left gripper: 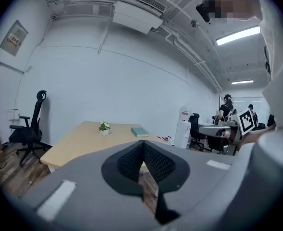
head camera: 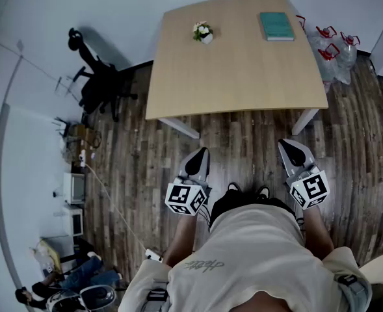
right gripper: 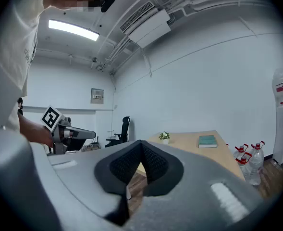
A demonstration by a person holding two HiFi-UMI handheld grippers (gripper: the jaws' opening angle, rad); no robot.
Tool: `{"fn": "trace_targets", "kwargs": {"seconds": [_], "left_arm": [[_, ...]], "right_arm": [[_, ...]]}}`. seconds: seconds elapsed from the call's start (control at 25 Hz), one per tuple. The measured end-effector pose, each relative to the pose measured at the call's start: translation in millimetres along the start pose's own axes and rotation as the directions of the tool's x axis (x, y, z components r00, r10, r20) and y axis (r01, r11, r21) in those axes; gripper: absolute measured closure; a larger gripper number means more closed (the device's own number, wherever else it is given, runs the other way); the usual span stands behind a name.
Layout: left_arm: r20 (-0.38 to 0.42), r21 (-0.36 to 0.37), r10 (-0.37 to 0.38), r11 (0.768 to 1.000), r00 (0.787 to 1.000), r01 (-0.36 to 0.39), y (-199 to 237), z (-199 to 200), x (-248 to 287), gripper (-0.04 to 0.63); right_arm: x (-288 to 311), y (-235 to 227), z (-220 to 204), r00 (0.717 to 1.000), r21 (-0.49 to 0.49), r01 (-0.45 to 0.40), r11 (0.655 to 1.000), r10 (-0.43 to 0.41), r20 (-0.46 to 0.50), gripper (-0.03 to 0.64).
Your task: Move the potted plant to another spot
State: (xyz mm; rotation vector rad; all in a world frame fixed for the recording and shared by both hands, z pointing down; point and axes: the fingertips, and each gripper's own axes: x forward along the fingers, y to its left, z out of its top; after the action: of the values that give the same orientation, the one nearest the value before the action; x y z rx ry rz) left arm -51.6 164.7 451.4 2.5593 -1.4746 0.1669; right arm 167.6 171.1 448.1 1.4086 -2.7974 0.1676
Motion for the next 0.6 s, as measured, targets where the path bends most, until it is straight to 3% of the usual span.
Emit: {"fn": "trace_targets", "kwargs": {"seconds": [0.6], "left_arm": [[-0.012,0.012,-0.047,0.999,0.999,0.047,-27,0,14,0.577]], "right_arm": [[-18,-8,-2,1.000,0.005,0.016,1.000,-0.016,-0.001,0.615]]}}
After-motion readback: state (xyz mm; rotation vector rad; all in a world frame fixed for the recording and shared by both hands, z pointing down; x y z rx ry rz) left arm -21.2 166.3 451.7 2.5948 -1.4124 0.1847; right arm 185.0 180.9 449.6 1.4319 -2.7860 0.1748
